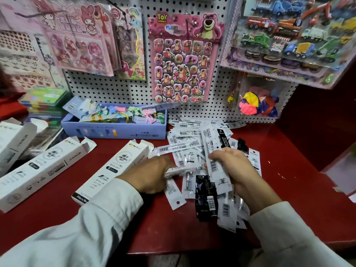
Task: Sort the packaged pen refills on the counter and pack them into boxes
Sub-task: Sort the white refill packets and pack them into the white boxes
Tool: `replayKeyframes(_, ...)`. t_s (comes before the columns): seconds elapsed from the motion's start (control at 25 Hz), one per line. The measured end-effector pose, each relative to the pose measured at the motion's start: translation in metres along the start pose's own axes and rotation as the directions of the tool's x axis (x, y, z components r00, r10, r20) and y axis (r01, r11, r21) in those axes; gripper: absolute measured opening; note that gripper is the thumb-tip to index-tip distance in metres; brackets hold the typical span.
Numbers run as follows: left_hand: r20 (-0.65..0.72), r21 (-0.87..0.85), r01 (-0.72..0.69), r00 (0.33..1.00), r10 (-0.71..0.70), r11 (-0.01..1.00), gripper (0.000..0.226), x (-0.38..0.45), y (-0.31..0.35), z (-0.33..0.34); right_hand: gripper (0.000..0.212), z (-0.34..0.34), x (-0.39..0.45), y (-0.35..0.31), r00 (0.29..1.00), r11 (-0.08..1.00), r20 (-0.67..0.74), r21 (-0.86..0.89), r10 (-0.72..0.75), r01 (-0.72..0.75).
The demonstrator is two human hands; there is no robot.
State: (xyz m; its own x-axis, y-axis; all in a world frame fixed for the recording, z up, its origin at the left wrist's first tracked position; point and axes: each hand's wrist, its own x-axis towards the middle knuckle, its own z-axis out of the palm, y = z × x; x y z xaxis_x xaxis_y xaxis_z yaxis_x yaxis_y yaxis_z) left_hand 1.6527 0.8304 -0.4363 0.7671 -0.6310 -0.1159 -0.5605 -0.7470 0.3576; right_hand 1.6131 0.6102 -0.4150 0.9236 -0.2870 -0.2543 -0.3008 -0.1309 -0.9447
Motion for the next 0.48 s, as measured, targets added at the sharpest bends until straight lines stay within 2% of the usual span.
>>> replayKeyframes(0.2,-0.113,0.125,0.073,0.992,-0.059,0.989,0.014,0.001,0.005,-0.002,0.014,0.001,0.0,-0.001,1.0,0.987,-0.01,0.163,0.011,-0.009)
replayKeyframes(0.28,-0.237,0.061,0.096,0.968,-0.078,0.994,0.017,0.002,0.014,-0.001,0.022,0.001,-0.001,-0.002,1.0,0.963,-0.026,0.27,0.011,-0.004)
replayKeyframes(0.4,-0.444,-0.147,0.106,0.882,-0.161,0.983,0.027,0.004,0.016,-0.006,0.01,0.002,-0.006,-0.005,0.996,0.917,-0.086,0.395,-0.024,0.056)
replayKeyframes(0.44,-0.488,-0.31,0.09,0.839,-0.24,0.946,0.023,0.006,0.016,-0.009,0.007,0.005,-0.008,-0.006,0.993,0.901,-0.106,0.426,-0.045,0.086)
replayKeyframes(0.48,-0.49,-0.552,0.027,0.798,-0.35,0.834,0.018,0.007,0.017,-0.011,0.007,0.01,-0.012,-0.006,0.987,0.911,-0.13,0.391,-0.09,0.135)
